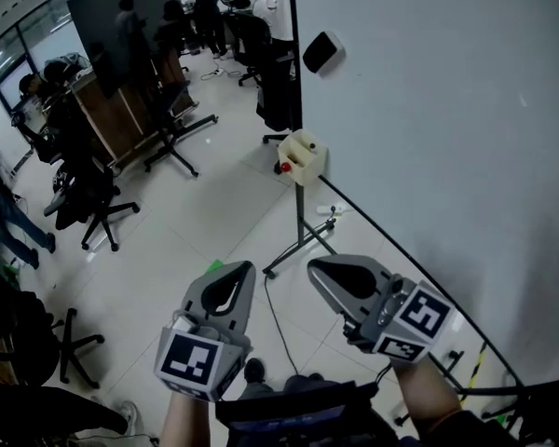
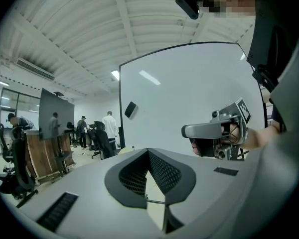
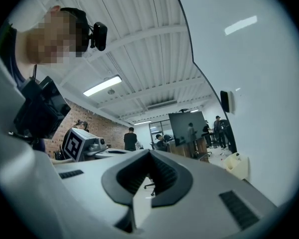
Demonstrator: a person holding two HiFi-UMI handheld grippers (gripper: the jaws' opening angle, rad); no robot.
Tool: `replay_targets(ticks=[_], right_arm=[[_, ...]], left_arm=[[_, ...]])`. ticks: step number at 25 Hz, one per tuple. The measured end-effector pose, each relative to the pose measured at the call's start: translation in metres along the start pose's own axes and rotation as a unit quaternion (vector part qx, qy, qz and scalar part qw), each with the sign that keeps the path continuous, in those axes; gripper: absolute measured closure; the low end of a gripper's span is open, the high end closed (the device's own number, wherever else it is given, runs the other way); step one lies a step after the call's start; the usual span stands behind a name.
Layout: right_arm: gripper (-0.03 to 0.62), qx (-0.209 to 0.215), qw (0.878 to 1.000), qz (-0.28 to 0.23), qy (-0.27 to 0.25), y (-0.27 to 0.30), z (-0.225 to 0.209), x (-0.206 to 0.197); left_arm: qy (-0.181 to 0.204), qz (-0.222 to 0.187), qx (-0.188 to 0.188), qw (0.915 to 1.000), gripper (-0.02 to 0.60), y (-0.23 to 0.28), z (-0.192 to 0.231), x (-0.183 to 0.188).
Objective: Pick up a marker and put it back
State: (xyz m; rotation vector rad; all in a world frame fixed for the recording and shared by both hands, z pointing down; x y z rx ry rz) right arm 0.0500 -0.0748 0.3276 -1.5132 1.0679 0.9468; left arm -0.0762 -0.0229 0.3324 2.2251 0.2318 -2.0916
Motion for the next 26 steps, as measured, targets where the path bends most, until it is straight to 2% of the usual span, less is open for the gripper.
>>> replay_targets(ticks=[7,15,21,26], right_arm=[[0.588,0.011,1.0,0.009,-0.009,0.019,0.018,-0.007],[0.588,0.031,0.999,0.023,-0.01,0.073,0.041,-0.031],[0.588,0.034,0.999,0.023,-0.017,0.099,0.046,-0.038],[0.587,0.024,0.999,0.022,-0.021,0.101,0.038,-0.033]], left_arm=[[0.006,-0.009,0.013,0.9999,0.581,-0.026,0.015,0.005],[-0.016,-0.013,0.045,0.9988,0.581,-0.065,0.072,-0.005],[-0.015,-0.023,0.044,0.9987,0.581,-0.07,0.098,-0.008],[-0.017,-0.022,0.034,0.999,0.581,-0.061,0.099,-0.005]])
Point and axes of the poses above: the fingertips, and each gripper's own axes: y forward along the fingers, z to its left, x out of its top, the point moved 4 cm from there along -y, backward along the fingers, and after that the axes turned 12 degrees about -z, right-handed, at the moved point
